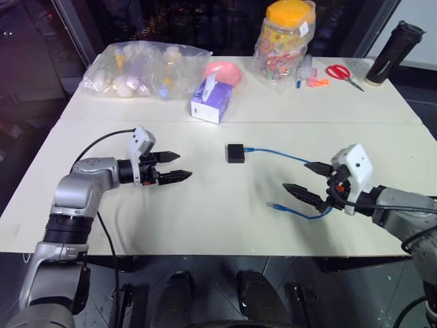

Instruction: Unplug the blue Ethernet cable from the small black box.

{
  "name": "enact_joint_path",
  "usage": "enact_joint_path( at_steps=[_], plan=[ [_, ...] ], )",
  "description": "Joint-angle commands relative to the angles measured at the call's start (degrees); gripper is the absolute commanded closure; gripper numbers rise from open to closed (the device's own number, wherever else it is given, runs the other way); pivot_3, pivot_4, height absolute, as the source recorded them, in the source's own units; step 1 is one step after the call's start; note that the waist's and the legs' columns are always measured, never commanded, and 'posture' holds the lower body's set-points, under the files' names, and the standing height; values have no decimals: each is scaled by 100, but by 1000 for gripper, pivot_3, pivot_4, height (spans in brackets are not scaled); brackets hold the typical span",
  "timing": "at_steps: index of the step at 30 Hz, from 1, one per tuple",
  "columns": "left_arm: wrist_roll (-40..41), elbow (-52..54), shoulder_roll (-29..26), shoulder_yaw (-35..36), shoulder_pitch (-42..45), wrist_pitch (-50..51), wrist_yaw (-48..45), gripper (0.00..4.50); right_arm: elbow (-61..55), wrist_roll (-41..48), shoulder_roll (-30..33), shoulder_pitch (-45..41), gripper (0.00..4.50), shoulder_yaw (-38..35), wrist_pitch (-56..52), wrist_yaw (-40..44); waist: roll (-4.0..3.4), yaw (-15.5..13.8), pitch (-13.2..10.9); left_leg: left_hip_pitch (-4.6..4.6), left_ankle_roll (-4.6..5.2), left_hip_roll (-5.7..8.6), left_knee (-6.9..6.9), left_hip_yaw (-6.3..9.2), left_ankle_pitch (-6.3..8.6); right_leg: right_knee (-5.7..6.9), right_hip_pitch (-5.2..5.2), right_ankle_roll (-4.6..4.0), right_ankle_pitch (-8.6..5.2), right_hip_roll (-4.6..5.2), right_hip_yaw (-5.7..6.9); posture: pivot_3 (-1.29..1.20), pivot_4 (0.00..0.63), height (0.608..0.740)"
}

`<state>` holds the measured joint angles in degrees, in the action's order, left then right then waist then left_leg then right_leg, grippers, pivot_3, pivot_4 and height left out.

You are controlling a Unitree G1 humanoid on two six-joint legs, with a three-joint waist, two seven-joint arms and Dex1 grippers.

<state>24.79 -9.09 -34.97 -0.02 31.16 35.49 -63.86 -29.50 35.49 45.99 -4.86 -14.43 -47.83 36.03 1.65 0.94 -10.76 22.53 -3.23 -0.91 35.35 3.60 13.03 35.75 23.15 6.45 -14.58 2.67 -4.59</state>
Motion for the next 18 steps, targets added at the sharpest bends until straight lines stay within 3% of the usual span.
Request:
enact_joint_path(
  at_steps=[1, 18],
  plan=[
    [94, 85, 45, 110, 64, -59, 64, 15, -4, -51, -17, -113, 0, -75, 151, -14, 0, 0, 0, 0, 0, 0, 0, 0, 0, 0, 0, 0, 0, 0, 0, 0, 150, 739],
    [-249, -654, 252, -219, 710, -638, -156, 15, 533, -583, 6, -398, 0, 224, 600, 48, 0, 10, -1, 1, 0, 1, 4, -2, 0, 4, 3, 0, 0, 0, -1, 0, 150, 739]
  ],
)
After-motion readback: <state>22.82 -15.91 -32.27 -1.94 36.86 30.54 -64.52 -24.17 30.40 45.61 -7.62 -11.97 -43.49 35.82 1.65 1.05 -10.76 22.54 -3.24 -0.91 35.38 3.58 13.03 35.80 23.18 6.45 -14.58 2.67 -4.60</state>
